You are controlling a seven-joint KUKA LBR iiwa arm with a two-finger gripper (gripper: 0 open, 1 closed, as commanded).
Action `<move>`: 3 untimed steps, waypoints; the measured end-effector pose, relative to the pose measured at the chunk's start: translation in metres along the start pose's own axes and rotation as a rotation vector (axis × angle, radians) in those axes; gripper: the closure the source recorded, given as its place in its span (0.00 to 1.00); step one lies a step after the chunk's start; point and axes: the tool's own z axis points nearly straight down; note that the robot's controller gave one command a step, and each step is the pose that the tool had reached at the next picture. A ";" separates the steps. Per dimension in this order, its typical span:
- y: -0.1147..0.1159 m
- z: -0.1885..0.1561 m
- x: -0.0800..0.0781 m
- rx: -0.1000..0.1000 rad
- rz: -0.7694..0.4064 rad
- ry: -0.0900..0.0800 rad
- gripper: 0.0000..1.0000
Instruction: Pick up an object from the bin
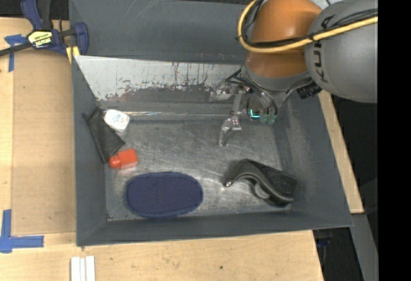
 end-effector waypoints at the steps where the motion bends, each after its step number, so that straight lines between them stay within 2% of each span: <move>1: -0.036 0.054 0.101 0.001 -0.150 0.003 0.00; 2: -0.047 0.087 0.115 0.001 -0.275 -0.014 0.00; 3: -0.045 0.083 0.109 0.003 -0.277 -0.037 1.00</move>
Offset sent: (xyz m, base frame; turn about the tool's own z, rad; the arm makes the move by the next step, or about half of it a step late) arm -0.0984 -0.0337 -0.0512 -0.1515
